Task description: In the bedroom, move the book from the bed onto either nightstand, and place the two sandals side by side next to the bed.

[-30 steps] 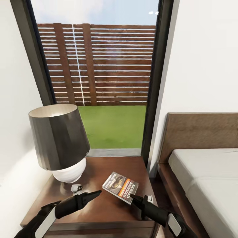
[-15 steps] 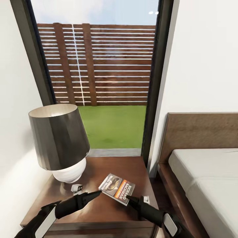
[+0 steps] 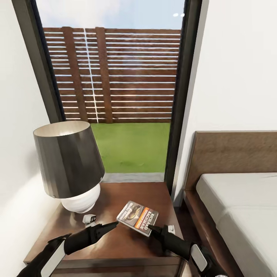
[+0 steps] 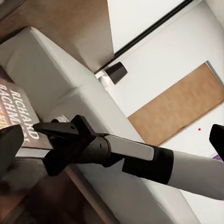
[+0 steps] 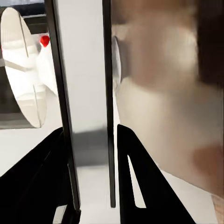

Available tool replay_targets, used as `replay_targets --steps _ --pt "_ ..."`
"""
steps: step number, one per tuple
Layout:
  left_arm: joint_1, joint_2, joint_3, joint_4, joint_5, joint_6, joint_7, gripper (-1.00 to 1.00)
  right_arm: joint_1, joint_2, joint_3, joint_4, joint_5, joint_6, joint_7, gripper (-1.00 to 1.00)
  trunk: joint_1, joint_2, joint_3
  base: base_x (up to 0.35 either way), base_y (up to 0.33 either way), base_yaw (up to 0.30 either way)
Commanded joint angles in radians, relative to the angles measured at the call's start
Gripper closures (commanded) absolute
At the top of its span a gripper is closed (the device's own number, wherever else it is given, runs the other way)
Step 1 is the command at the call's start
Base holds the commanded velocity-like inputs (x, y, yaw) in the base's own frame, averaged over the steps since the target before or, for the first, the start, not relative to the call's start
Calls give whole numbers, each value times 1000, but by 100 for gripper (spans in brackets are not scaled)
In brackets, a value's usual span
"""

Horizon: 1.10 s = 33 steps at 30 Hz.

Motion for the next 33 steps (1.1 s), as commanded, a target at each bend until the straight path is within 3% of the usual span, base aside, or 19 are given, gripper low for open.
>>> replay_targets --steps 1,7,15,33 --pt "-1 1 -5 0 10 10 0 -100 0 1 -5 -18 9 2 2 100 0 0 -1 0 0 0" --pt "-1 1 -5 0 10 10 0 -100 0 1 -5 -30 9 3 -1 100 0 0 -1 0 0 0" --pt "-1 1 -5 0 10 10 0 -100 0 2 -5 -33 8 4 -80 100 0 0 -1 0 0 0" --pt "-1 1 -5 2 10 10 1 -100 -1 1 -5 -32 8 5 -88 100 0 0 -1 0 0 0"
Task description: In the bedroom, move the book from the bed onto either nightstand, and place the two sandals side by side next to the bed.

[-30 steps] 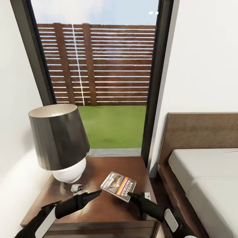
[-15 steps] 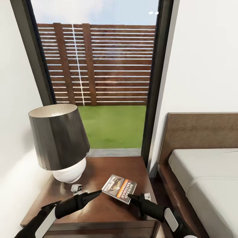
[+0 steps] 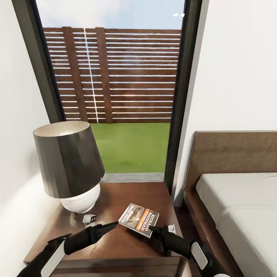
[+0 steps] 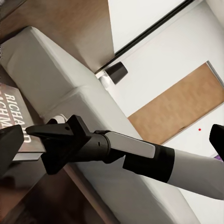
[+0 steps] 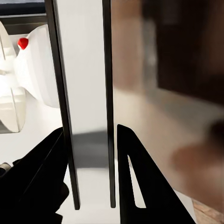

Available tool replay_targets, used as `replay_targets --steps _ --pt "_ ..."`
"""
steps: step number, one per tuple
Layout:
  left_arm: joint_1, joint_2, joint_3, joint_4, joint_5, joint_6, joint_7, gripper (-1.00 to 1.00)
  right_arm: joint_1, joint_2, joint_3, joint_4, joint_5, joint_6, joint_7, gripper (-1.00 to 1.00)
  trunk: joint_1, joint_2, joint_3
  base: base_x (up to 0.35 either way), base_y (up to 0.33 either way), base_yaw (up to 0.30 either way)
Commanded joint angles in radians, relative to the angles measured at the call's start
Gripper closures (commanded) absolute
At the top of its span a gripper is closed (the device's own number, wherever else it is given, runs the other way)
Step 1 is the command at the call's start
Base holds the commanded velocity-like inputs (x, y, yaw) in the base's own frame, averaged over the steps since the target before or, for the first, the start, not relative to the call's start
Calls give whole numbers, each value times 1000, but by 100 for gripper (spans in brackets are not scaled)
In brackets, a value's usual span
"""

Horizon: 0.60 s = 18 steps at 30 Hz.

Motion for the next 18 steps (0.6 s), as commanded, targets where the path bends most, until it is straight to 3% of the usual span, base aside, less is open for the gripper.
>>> replay_targets --steps 1,12,18 --pt "-1 1 -5 1 10 10 0 -100 -1 1 -7 0 4 4 3 100 0 0 -1 0 0 0" --pt "-1 1 -5 3 11 10 0 -100 0 1 -7 0 4 5 3 100 0 0 -1 0 0 0" --pt "-1 0 -5 3 10 10 6 -100 0 1 -7 0 4 5 3 100 1 -1 -13 0 0 0"
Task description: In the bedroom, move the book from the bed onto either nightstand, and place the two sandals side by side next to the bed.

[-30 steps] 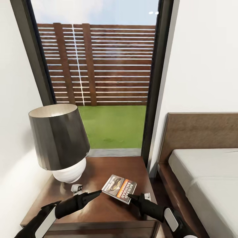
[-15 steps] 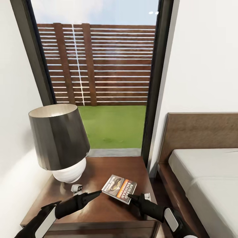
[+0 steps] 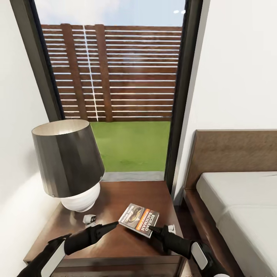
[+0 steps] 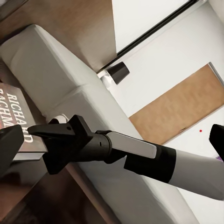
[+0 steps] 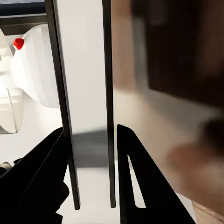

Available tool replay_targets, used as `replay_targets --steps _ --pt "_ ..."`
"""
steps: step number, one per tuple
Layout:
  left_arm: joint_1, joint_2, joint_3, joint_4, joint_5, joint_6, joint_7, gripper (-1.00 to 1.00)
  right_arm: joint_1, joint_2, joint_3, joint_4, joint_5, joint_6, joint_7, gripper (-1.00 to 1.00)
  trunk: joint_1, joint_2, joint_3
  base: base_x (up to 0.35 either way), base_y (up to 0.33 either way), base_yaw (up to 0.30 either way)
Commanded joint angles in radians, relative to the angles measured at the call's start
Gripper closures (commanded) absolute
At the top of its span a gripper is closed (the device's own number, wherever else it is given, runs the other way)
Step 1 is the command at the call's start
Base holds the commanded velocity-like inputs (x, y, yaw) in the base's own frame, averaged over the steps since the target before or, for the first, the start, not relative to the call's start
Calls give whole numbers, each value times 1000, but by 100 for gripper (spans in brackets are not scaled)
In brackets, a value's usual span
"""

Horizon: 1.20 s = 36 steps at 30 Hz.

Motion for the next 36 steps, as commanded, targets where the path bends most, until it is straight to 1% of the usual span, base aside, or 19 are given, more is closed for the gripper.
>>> replay_targets --steps 1,10,12,25,28,36 --pt "-1 1 -5 0 10 11 2 -100 -1 1 -7 0 4 4 3 100 0 0 -1 0 0 0" --pt "-1 1 -5 0 10 11 4 -100 -1 2 -7 0 4 5 3 100 0 0 -1 0 0 0" --pt "-1 1 -5 0 10 11 4 -100 -1 2 -7 0 4 5 3 100 1 -1 -9 0 0 0" --pt "-1 1 -5 0 10 11 4 -100 -1 2 -7 0 4 4 3 100 1 -1 -9 0 0 0" --pt "-1 1 -5 0 10 11 4 -100 -1 2 -7 0 4 4 3 100 2 -2 -20 0 0 0" --pt "-1 1 -5 0 10 11 3 -100 -1 1 -7 0 4 5 3 100 2 -2 -20 0 0 0"
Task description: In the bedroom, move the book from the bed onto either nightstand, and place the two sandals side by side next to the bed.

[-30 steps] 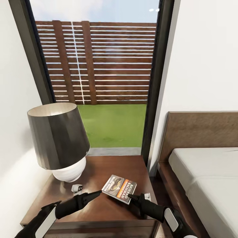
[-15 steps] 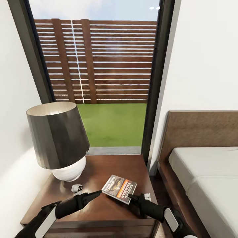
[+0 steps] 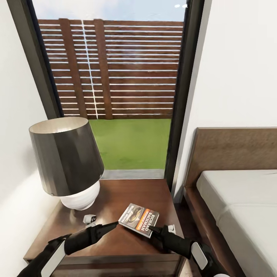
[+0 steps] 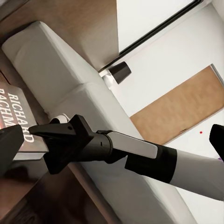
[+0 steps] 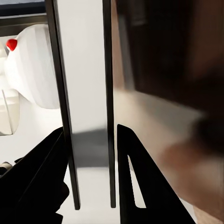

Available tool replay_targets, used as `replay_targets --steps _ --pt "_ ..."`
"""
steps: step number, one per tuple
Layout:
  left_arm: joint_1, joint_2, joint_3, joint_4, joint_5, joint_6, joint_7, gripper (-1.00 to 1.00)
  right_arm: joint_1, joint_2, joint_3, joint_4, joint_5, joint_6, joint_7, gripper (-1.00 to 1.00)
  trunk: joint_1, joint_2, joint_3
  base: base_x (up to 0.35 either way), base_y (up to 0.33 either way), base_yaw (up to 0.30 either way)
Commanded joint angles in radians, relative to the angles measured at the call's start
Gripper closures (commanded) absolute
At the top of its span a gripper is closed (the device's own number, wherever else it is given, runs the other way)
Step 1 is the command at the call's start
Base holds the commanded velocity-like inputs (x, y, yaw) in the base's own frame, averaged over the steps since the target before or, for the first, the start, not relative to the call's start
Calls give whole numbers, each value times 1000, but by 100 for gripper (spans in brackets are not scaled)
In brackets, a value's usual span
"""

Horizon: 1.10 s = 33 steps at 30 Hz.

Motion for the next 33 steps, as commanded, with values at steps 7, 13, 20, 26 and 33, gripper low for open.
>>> replay_targets --steps 7,13,20,26,33 --pt "-1 1 -5 0 10 10 0 -100 -1 1 -7 0 4 4 3 100 2 -1 -16 0 0 0" --pt "-1 -3 -5 0 10 10 0 -100 -1 1 -7 0 4 4 3 100 2 -1 -16 0 0 0" --pt "-1 -5 -5 0 10 10 0 -100 -1 2 -7 0 4 5 3 100 2 -1 -16 0 0 0" --pt "-1 -5 -5 0 10 10 0 -100 -1 1 -7 0 4 4 3 100 2 -1 -16 0 0 0" --pt "-1 -5 -5 0 10 10 0 -100 -1 2 -7 0 4 4 3 100 2 -1 -16 0 0 0"
